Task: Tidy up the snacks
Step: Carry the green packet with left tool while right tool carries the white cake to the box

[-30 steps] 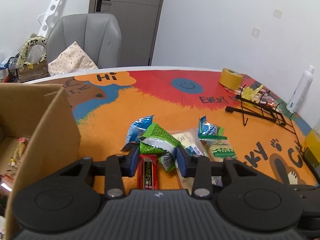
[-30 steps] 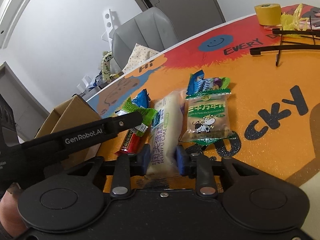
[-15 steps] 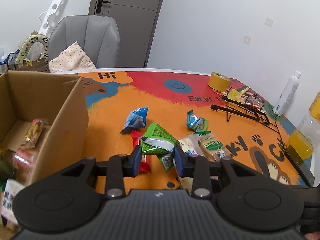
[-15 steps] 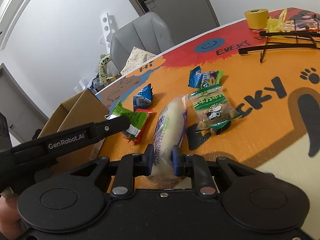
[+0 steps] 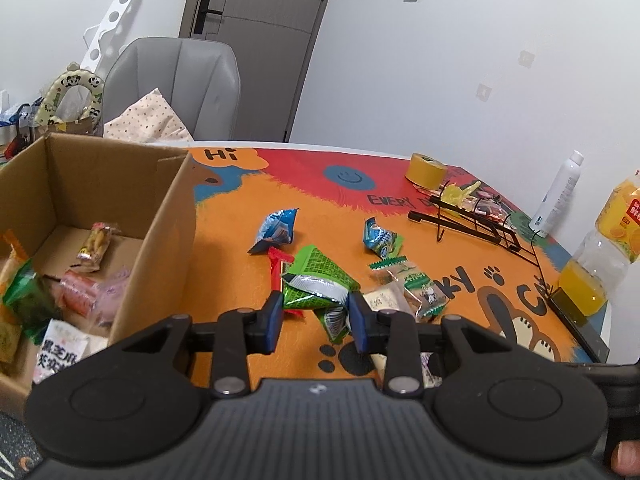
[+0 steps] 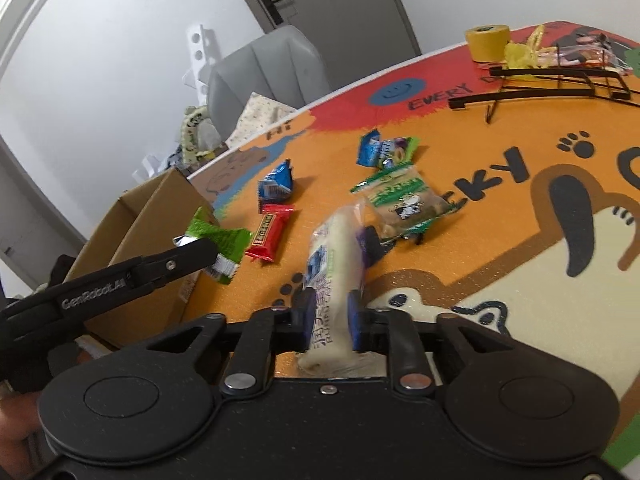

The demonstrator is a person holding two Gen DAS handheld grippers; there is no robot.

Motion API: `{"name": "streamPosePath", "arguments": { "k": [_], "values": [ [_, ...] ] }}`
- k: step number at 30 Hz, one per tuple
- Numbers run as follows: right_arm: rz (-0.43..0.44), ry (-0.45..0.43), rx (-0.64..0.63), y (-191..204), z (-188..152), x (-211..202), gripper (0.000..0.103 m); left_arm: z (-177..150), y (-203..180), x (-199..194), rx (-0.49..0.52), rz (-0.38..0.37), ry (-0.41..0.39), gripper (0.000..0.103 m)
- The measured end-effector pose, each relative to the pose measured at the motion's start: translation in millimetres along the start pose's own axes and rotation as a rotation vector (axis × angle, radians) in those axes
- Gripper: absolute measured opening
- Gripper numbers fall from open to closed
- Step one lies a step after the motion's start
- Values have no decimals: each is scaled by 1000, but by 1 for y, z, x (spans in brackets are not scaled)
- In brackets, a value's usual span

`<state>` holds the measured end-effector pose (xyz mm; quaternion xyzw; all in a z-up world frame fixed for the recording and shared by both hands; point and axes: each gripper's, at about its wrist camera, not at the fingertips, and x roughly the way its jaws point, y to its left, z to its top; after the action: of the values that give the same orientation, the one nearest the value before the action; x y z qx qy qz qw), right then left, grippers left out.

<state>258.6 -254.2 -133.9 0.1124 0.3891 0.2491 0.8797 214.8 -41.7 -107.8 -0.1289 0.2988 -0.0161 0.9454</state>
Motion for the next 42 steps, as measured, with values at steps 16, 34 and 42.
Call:
{"name": "streamPosePath", "arguments": {
  "k": [16,34,42],
  "values": [
    [-98,16,-145,35,-17,36,37,-2,11,-14,-7,-21,-7,34],
    [-43,-78,-84,36,6,-3,26,16,2,-37,7,-45,-66,34],
    [-18,-130,-103,55,19,-19,26,30,4,-63,11,-46,-117,34]
  ]
}}
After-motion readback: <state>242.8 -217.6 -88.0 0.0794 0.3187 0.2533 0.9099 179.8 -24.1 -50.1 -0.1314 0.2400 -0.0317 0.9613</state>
